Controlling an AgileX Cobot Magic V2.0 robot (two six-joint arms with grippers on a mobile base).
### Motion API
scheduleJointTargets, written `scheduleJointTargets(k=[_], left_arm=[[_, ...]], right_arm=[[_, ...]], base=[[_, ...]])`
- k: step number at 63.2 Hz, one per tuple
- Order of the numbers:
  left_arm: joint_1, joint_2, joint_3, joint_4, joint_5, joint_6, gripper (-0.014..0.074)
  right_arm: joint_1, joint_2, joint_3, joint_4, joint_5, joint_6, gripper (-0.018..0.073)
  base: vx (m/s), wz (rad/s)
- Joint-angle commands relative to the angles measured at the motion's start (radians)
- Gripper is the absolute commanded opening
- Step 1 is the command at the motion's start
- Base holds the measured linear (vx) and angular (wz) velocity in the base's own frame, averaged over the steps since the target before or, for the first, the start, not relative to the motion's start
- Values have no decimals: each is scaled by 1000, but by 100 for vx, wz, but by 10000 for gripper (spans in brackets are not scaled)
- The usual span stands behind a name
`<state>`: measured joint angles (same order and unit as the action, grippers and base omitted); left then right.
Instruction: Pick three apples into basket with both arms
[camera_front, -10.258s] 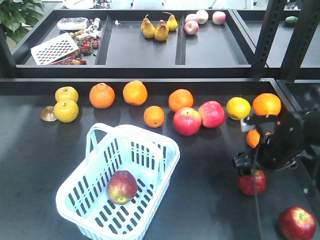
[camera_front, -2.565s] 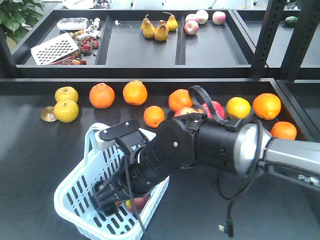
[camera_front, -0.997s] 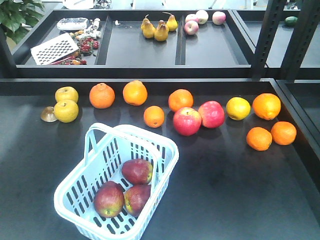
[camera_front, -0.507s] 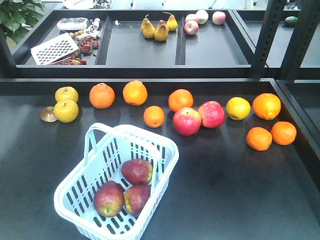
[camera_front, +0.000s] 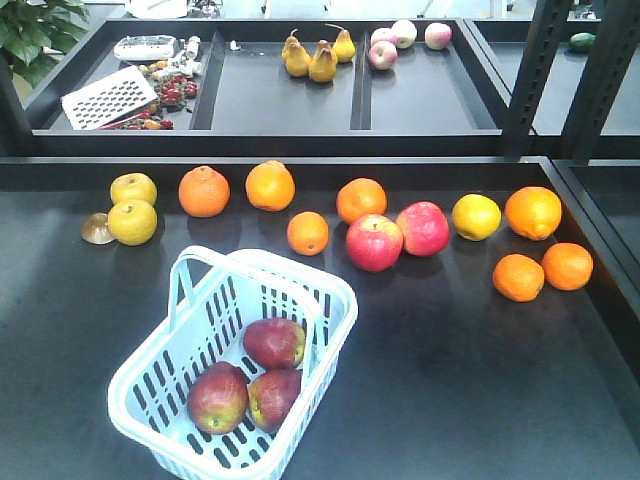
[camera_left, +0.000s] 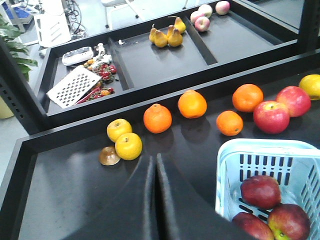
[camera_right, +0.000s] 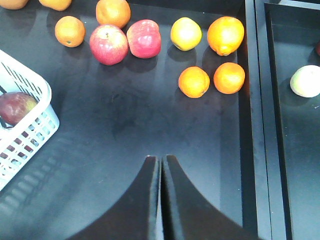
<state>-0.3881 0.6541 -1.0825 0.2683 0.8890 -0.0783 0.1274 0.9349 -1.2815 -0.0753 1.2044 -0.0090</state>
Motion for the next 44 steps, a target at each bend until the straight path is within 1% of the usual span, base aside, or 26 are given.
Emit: scheduleJointTargets(k=[1,10,13,16,19,24,29,35,40,44], left_arm=[[-9,5,-20,8,-60,-8,-8],[-9,-2,-16,6,-67,-8,-8],[-9,-16,15,6,-89,-8,-8],[-4,-39,66,7,-135,-8,-8],[7,-71,138,7,-217,-8,-8],[43,-147,287,1,-374,-8,-7],[97,-227,442,-38,-544,-8,-7],[163,-310,611,-88,-717,-8,-7],[214,-383,738,-131,-818,-6,-7],[251,-441,824,-164,-866,-5,-7]], right_arm=[[-8,-6,-24,-7,-61,-4,-8],[-8,-6,-24,-7,-61,-4,-8],[-8,-6,-24,-7,-61,-4,-8],[-8,-6,-24,-7,-61,-4,-8],[-8,-6,-24,-7,-61,-4,-8],[-8,-6,-24,-7,-61,-4,-8],[-8,-6,-24,-7,-61,-4,-8],[-8,-6,-24,-7,-61,-4,-8],[-8,-6,-24,-7,-61,-4,-8],[-8,-6,-24,-7,-61,-4,-8]], base=[[0,0],[0,0],[0,0],[0,0],[0,0],[0,0],[0,0],[0,0],[0,0],[0,0]])
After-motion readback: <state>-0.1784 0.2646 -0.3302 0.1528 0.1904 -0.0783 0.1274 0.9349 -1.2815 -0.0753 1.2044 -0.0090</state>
